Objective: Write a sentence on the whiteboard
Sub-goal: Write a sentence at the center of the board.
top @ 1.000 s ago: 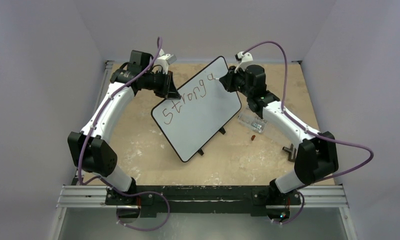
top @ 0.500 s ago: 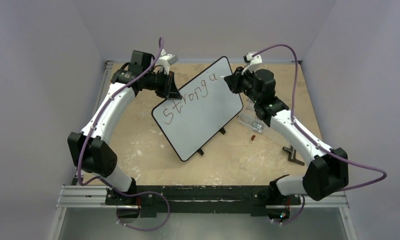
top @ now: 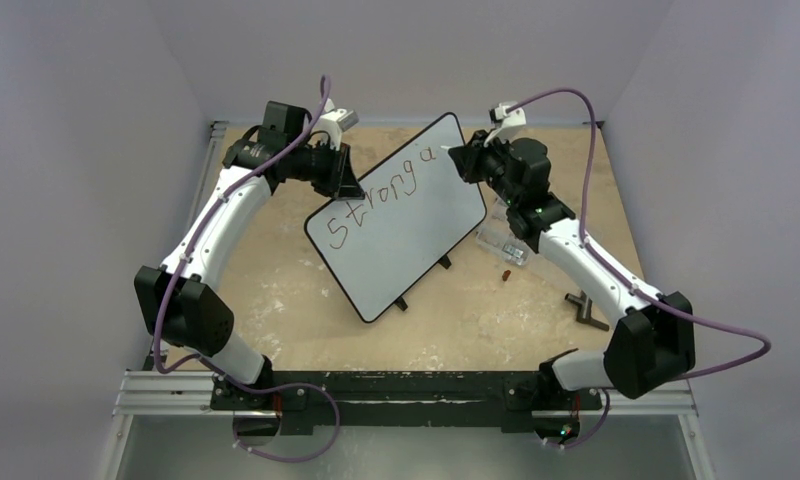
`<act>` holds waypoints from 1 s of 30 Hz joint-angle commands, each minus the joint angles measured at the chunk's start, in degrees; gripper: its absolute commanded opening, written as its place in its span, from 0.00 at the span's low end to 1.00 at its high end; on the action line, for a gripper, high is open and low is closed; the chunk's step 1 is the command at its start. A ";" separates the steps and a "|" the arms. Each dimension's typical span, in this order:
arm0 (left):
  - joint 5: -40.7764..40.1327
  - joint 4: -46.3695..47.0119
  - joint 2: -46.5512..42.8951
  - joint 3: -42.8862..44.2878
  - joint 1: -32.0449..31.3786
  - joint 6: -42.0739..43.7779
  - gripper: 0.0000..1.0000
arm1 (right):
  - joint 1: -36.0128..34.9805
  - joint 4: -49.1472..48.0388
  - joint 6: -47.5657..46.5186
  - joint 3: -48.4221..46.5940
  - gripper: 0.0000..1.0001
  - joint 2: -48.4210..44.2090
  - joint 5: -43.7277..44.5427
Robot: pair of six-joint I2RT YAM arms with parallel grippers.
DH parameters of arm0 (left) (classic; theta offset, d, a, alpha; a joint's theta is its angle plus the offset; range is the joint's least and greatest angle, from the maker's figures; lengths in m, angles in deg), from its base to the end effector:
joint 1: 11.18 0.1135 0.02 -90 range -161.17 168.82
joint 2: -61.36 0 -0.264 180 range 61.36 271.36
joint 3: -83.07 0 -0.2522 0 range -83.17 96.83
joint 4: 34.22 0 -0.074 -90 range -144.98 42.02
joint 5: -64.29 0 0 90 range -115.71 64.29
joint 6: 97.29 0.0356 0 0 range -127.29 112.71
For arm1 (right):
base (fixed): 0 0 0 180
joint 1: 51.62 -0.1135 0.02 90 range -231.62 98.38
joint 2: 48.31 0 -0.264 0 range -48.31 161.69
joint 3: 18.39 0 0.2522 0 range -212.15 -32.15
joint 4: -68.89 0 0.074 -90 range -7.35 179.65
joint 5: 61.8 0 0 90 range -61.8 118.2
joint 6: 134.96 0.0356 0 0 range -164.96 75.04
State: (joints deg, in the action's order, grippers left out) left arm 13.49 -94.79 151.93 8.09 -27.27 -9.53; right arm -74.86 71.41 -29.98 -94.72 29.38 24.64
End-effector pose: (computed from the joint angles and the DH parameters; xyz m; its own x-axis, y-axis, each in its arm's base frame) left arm 0.3178 -0.1151 0.3672 -0.7169 0.1753 -0.6748 0.6081 0.6305 -0.4823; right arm 0.2979 0.1303 0.3580 -0.1766 0.2049 -0.9627 -0.4194 0.8692 0.2619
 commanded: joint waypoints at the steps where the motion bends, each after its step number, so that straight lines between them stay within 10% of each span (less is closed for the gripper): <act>1: -0.79 3.83 -2.85 0.85 -0.16 3.99 0.00 | -0.05 -2.55 0.72 -2.19 0.00 1.22 0.59; 30: -0.75 3.76 -3.15 0.85 -0.16 4.08 0.00 | -0.05 -3.61 1.60 -5.64 0.00 6.68 -1.15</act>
State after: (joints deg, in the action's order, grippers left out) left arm 13.21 -94.81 151.86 8.09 -27.32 -9.48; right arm -74.86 70.55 -29.06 -97.71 36.07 24.12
